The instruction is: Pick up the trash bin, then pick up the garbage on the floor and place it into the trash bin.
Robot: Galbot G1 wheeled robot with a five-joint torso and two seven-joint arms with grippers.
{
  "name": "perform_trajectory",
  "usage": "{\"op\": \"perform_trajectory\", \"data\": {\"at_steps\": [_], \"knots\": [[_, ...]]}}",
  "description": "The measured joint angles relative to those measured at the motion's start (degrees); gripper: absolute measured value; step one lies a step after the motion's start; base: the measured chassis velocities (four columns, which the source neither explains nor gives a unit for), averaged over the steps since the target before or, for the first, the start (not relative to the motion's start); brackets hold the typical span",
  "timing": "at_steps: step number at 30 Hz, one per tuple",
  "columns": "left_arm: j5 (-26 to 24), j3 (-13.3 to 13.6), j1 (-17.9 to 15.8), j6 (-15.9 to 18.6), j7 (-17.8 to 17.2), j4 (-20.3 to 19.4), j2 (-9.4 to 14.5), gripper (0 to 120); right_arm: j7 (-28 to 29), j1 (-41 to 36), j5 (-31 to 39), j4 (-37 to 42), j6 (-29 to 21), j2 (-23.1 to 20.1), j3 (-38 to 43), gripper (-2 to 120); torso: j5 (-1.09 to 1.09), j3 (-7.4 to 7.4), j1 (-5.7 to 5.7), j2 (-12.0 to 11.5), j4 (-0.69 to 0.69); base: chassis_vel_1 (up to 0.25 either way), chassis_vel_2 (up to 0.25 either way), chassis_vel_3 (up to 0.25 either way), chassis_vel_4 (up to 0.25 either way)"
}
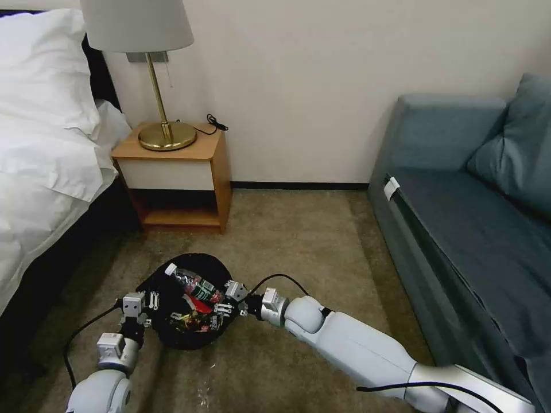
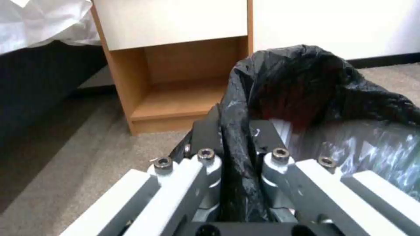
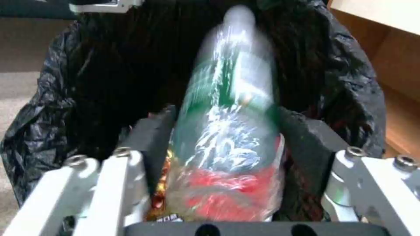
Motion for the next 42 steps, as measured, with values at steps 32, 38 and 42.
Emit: {"op": "perform_trajectory", "data": {"at_steps": [32,38,42], "knots": [[-15.57,-0.43,-1.07,1.85,-8.12,-2.96,-2.80,7,-2.88,-6.32,4.64,12.99,-0.50,-17.16,24.24,100,0.03,-0.01,-0.01,0.01,-0.02,0.000,0.000,0.000,0.000],[-23.09,-0.88,-4.47,2.64,-10.32,-1.89,-10.10,7,-4.41,-12.88,4.35,13.86,0.76,-20.07,29.04,100,0.04,-0.01,-0.01,0.01,-0.02,0.000,0.000,0.000,0.000],[-27.70,-1.02,-6.62,0.70,-9.78,0.98,-13.66,7,-4.80,-15.40,4.22,14.32,0.94,-20.33,31.21,100,0.03,-0.01,-0.01,0.01,0.00,0.000,0.000,0.000,0.000]]}}
